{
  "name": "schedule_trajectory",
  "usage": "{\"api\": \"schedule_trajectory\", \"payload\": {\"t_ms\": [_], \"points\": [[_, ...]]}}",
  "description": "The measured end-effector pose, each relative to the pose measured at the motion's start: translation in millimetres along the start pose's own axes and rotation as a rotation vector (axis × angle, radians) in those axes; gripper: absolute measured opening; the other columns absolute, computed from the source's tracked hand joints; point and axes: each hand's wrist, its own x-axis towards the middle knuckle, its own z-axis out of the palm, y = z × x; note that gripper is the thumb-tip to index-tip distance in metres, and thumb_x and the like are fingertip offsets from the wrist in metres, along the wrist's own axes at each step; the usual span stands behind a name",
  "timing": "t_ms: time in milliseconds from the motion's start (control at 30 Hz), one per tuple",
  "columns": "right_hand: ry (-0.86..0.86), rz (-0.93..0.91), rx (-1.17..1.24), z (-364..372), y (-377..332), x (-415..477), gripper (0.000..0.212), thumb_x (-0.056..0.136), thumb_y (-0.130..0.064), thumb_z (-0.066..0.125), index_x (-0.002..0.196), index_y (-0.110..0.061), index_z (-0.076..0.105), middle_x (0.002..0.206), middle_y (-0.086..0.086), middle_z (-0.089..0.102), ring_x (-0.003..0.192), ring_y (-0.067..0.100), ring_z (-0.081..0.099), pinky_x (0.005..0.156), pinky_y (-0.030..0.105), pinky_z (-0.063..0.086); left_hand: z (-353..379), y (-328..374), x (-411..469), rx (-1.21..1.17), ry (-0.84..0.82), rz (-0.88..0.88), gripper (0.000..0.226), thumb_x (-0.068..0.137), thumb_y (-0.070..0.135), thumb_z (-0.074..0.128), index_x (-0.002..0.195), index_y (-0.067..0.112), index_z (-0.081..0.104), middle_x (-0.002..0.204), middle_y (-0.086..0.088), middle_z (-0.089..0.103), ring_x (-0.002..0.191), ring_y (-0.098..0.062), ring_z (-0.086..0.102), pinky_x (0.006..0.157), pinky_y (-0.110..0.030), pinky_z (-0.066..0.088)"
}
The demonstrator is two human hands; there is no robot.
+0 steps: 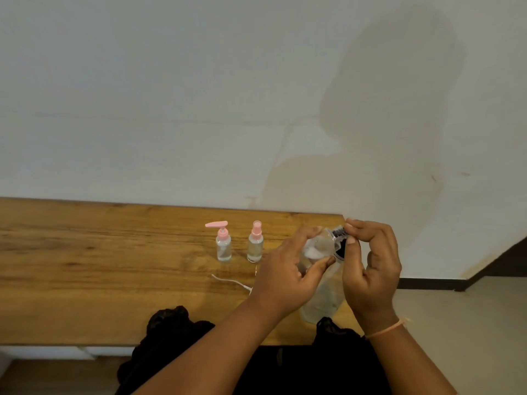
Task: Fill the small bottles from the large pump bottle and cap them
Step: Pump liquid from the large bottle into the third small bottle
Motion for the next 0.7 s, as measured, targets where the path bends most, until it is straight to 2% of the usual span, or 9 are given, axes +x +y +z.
{"api": "schedule_trajectory", "payload": {"t_ms": [167,233,400,567,700], "points": [[0.002,-0.024,0.005,-3,-5,5,0.017,0.086,-0.003,0.046,0.091,-0.004,0.062,0.094,0.007,0.058,0.094,0.008,0.057,0.085,0.018,0.047,-1,2,-1,0.029,0.048,0.064,0.041,0.084,0.049,0.058,0.122,0.042,0.044,0.103,0.016,0.064,0.065,-0.015,0.063,0.06,-0.031,0.054],[-0.006,-0.017,-0.012,-3,-4,4,0.018,0.087,-0.002,0.046,0.089,0.0,0.063,0.094,0.008,0.058,0.096,0.005,0.057,0.085,0.017,0.046,-1,2,-1,0.014,0.06,0.067,0.041,0.084,0.049,0.058,0.122,0.042,0.044,0.1,0.016,0.064,0.059,-0.013,0.061,0.057,-0.033,0.053],[-0.02,-0.002,-0.015,0,5,0,0.018,0.087,-0.003,0.045,0.086,0.004,0.062,0.094,0.007,0.055,0.099,-0.002,0.053,0.085,0.015,0.045,-1,0,-1,0.067,0.033,0.015,0.042,0.082,0.054,0.054,0.121,0.043,0.043,0.104,0.017,0.064,0.074,-0.01,0.065,0.064,-0.03,0.054],[-0.03,0.011,-0.013,-1,3,0,0.019,0.086,-0.004,0.045,0.084,0.004,0.062,0.092,0.007,0.054,0.099,-0.005,0.052,0.084,0.012,0.044,-2,2,-2,0.096,0.01,-0.001,0.043,0.082,0.057,0.053,0.121,0.043,0.042,0.104,0.017,0.063,0.074,-0.01,0.065,0.064,-0.031,0.054],[-0.018,0.014,-0.011,-1,-7,1,0.019,0.087,-0.004,0.046,0.087,0.002,0.064,0.094,0.006,0.056,0.099,-0.002,0.053,0.086,0.014,0.045,-4,3,-2,0.069,0.052,0.045,0.042,0.083,0.052,0.055,0.122,0.043,0.042,0.104,0.016,0.064,0.068,-0.012,0.064,0.061,-0.031,0.053]]}}
